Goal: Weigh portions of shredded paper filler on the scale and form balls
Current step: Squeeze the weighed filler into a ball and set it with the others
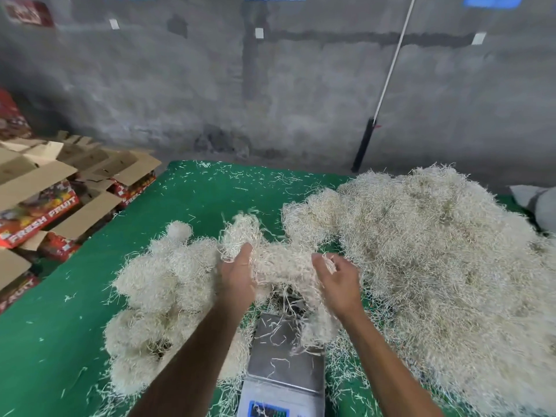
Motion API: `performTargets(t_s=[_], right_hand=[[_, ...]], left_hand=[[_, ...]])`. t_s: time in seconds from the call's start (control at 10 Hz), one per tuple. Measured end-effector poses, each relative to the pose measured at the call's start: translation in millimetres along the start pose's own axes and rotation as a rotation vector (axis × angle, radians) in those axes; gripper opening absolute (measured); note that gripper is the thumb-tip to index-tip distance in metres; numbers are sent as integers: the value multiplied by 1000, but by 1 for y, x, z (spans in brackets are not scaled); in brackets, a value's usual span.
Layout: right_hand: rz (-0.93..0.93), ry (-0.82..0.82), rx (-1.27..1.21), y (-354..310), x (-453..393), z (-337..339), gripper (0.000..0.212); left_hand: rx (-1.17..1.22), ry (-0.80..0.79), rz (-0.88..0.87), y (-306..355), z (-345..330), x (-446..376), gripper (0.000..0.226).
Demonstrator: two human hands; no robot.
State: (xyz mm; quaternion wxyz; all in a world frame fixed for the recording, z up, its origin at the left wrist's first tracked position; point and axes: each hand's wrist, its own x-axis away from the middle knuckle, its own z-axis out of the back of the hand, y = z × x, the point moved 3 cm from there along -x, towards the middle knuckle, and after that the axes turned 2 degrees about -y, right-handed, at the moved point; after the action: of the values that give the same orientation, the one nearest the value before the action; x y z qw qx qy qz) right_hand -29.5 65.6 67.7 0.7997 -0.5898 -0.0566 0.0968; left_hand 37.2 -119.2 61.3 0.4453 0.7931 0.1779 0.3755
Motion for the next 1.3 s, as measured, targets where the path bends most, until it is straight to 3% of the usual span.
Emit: performTargets(t_s=[0.1, 0.2, 0.4, 0.5, 0.6, 0.7, 0.8, 0.9, 1.1, 1.2, 1.3], right_hand=[[14, 37, 8, 6, 3, -8, 50], [12, 96, 42, 12, -1, 5, 56], [19, 151, 42, 19, 3, 4, 52], [-29, 196, 79, 24, 2, 6, 54], [-66, 151, 79, 24, 2, -2, 44], [-30, 220, 63, 27, -4, 8, 53], [28, 215, 68, 16, -2, 1, 47], [39, 205, 78, 24, -9, 12, 49], [26, 242, 115, 26, -7, 4, 39], [-23, 313, 126, 37, -15, 22, 39], [37, 235, 122, 31, -9, -1, 32]], left_hand=[[-24, -23, 94, -15, -4, 9, 73], [-201, 47, 32, -13, 18, -1, 58], [-189, 65, 73, -19, 9, 14, 58], [-175, 141, 165, -22, 14, 6, 86], [-179, 94, 110, -30, 9, 5, 83], [-188, 191, 78, -24, 24, -6, 72], [-170, 133, 162, -34, 12, 4, 78], [-234, 132, 104, -26, 30, -4, 60], [-229, 151, 130, -28, 29, -7, 96], [-212, 179, 76, -24, 51, -20, 100], [-283, 78, 107, -42, 33, -10, 102]])
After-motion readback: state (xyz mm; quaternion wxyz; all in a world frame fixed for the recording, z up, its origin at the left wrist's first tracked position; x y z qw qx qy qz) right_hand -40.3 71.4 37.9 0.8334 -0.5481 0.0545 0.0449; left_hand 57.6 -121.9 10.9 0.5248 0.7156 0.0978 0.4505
